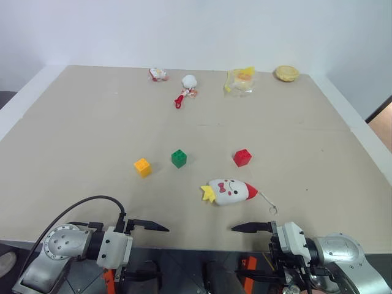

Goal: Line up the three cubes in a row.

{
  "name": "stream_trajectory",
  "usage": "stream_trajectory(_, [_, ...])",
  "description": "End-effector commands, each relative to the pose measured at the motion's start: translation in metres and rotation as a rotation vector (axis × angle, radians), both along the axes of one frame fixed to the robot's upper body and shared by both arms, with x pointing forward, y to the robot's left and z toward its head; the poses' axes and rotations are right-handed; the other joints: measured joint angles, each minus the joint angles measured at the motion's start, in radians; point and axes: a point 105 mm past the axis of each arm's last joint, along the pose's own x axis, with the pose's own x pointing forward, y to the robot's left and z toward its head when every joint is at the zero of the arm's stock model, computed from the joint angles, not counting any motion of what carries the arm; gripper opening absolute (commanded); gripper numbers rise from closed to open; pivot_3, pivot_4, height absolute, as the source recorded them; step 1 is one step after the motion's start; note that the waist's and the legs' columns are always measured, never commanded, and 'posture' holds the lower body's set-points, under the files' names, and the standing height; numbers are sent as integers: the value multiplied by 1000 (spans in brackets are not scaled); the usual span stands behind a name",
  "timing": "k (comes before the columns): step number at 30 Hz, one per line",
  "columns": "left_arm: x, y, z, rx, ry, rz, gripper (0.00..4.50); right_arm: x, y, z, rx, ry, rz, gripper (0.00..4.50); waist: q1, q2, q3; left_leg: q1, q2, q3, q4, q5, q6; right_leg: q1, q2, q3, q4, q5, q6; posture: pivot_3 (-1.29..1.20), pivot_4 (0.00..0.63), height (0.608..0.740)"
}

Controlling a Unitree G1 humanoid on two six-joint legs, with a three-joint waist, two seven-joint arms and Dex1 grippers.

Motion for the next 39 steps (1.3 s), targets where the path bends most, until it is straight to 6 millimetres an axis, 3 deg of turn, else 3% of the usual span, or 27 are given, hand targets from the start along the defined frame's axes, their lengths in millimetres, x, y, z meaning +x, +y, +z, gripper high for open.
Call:
stream_trajectory(1, [-8, -2, 2, 2, -39, -81, 4485, -3, -1, 1, 3, -12, 22, 4500, 0, 0, 0, 0, 0, 0, 0, 0, 0, 0, 0, 0, 0, 0, 0, 0, 150, 738])
stream_trajectory(12, [-9, 2, 5, -8, 12, -135, 4485, -7, -1, 1, -14, -8, 58, 4500, 0, 0, 0, 3, 0, 0, 1, 0, 0, 4, -1, 0, 0, 0, 0, 0, 150, 738])
stream_trajectory(18, [21, -1, 34, -118, 36, -7, 4485, 4, -2, 31, 73, 0, 15, 4500, 0, 0, 0, 4, 1, 1, 3, 0, 0, 4, -1, -1, 0, 0, 0, 0, 150, 738])
stream_trajectory(22, [56, -5, 70, -275, 103, 170, 4485, 36, 2, 76, 159, -68, -75, 4500, -2, 0, 1, 3, 1, 0, 4, 0, 1, 5, -1, -1, 0, 1, 0, 0, 150, 738])
stream_trajectory(27, [70, -16, 84, -339, 102, 220, 4485, 85, -4, 97, 141, -113, -282, 4500, -2, 0, 0, 4, 0, 0, 5, 0, 1, 6, 1, -1, 1, 4, 1, 0, 150, 738])
stream_trajectory(31, [75, -25, 87, -376, 104, 236, 4485, 95, -3, 89, 74, -100, -321, 4500, 0, 0, 0, 1, -1, -2, 2, 0, 1, 4, 1, -1, 0, 2, 4, 0, 150, 738])
stream_trajectory(39, [70, -40, 86, -392, 111, 184, 4485, 98, 3, 39, -113, 79, -311, 4500, 0, 0, 0, -2, -1, -8, 2, -1, 2, 4, 4, -3, 1, 0, 5, 0, 150, 738])
